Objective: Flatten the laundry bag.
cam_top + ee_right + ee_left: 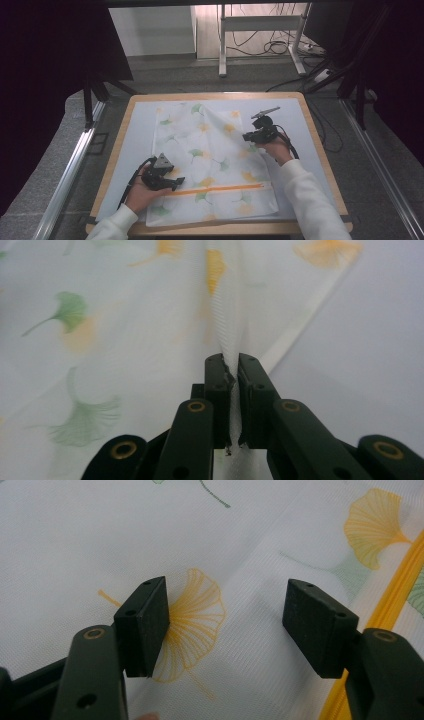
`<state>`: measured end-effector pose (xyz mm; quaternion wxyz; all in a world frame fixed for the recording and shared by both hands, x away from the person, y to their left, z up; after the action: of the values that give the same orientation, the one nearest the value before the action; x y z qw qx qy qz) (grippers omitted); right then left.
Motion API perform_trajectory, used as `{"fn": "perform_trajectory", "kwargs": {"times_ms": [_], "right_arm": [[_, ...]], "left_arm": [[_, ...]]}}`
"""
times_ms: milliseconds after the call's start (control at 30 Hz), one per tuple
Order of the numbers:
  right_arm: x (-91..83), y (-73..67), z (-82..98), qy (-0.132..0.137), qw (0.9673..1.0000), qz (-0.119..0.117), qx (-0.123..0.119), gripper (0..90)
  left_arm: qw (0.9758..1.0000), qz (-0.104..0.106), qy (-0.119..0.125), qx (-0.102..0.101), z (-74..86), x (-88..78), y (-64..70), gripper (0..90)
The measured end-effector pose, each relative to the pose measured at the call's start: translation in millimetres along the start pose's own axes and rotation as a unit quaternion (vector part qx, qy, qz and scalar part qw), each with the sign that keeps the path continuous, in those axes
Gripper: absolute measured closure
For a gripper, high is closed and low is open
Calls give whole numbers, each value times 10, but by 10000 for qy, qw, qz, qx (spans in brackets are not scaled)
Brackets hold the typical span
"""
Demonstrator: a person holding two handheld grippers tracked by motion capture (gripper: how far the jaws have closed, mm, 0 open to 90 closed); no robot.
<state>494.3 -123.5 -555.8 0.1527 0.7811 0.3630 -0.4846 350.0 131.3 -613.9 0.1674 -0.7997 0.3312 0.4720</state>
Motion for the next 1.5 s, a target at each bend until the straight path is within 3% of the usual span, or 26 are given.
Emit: {"fn": "perform_trajectory", "kwargs": {"times_ms": [200, 233, 267, 300, 367, 533, 633, 733, 767, 800, 833, 900, 933, 1000, 1033, 1067, 1100, 1133, 1233, 1333, 1367, 1467, 1500], "right_arm": [[40, -617, 26, 121, 9970, -231, -727, 849], [69, -720, 57, 84, 9961, -306, -823, 849], [69, -720, 57, 84, 9961, -306, -823, 849], [135, -908, 134, -7, 9937, -391, -1051, 849], [189, -1071, 222, -126, 9916, -506, -1184, 848], [289, -1291, 422, -337, 9883, -658, -1337, 829], [310, -1342, 478, -418, 9867, -693, -1410, 755], [290, -1405, 514, -513, 9842, -887, -1445, 571], [192, -1375, 456, -279, 9859, -1017, -1300, 535], [192, -1375, 456, -279, 9859, -1017, -1300, 535], [58, -1261, 365, 9, 9891, -998, -1085, 525], [-65, -1083, 273, 245, 9922, -865, -864, 514], [-65, -1083, 273, 245, 9922, -865, -864, 514], [-155, -877, 186, 398, 9948, -713, -605, 513], [-205, -646, 100, 528, 9967, -555, -266, 506], [-205, -646, 100, 528, 9967, -555, -266, 506], [-199, -430, 34, 563, 9977, -375, -46, 498], [-182, -323, 8, 555, 9980, -290, 72, 495], [-133, -96, -67, 681, 9959, -327, 494, 490], [-93, 0, -73, 607, 9961, -258, 593, 479], [-108, 82, -87, 666, 9954, -59, 680, 473], [-146, 121, -93, 699, 9952, 73, 686, 463], [-209, 141, -103, 741, 9951, 226, 618, 453]], "left_arm": [[10000, -4, 3, -6, -1, 1, 2, 351], [10000, -4, 4, -9, 0, 1, 2, 351], [10000, -4, 4, -9, 0, 1, 2, 351], [10000, -5, 18, -12, -2, 3, 3, 350], [10000, -2, 12, -13, -1, 2, 4, 350], [10000, 4, 4, -7, 0, 1, 3, 348], [10000, 4, 5, -7, 0, 2, 3, 348], [10000, 6, 2, -6, 1, 1, 5, 348], [10000, 1, -3, 24, 2, 0, 0, 348], [10000, 1, -3, 24, 2, 0, 0, 348], [10000, 7, -3, 0, 3, 0, 3, 347], [10000, 11, -2, 1, 2, 0, 2, 347], [10000, 11, -2, 1, 2, 0, 2, 346], [10000, 10, -2, 1, 1, 1, 2, 346], [10000, 8, 0, -2, 0, 1, 3, 346], [10000, 8, 0, -2, 0, 1, 3, 346], [10000, 8, -3, -2, 0, 1, 2, 346], [10000, 8, -3, -2, 0, 1, 2, 346], [10000, 15, -10, 9, 2, 0, 1, 346], [10000, 22, -6, 12, 2, 0, 0, 346], [10000, 26, -3, 16, 2, 1, -1, 346], [10000, 34, -3, 16, 2, 0, 0, 346], [10000, 33, -3, 19, 2, 0, 0, 346]]}}
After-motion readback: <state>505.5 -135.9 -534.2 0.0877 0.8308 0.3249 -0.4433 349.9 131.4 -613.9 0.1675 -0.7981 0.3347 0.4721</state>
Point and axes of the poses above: each handheld gripper's, and its own axes: x roughly forward along the jaws, z roughly out of its underside, y roughly to its right, the point moved 10 cm from there along x, roughly forward along the jaws, and after that the axes turned 12 degrees about -y, right-handed, at the moved point
